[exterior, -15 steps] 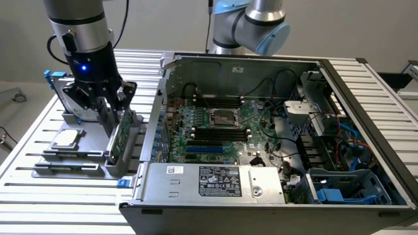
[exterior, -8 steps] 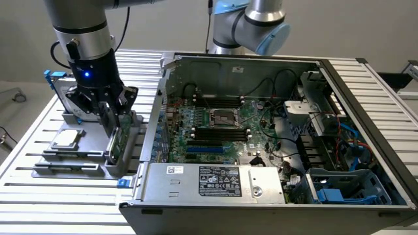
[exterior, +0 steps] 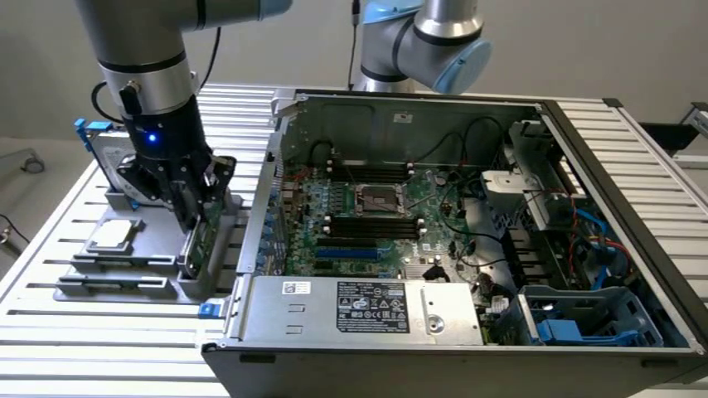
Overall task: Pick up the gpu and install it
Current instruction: 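Pick up the gpu and move the gpu toward the slot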
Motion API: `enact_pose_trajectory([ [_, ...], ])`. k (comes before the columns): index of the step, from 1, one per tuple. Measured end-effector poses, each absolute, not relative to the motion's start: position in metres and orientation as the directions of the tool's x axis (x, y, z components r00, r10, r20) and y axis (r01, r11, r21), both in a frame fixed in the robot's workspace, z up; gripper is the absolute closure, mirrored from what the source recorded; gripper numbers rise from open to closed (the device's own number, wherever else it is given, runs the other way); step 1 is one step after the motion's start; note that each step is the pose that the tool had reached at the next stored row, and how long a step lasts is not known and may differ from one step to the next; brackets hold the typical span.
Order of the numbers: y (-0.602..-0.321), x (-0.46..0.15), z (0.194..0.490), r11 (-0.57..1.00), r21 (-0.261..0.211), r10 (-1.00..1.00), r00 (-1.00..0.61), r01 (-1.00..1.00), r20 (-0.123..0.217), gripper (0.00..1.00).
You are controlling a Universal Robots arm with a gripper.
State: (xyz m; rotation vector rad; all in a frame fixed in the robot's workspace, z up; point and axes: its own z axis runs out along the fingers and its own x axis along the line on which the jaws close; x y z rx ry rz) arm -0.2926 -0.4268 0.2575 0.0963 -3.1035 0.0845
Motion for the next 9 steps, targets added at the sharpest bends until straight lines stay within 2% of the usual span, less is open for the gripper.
enact_pose_trajectory([
  [6, -0.427, -0.292, 0.247, 0.998, -0.045, -0.049, -0.998, -0.050, 0.037, 0.64],
  [9, -0.427, -0.292, 0.245, 0.999, -0.024, -0.040, -0.999, -0.041, 0.035, 0.64],
])
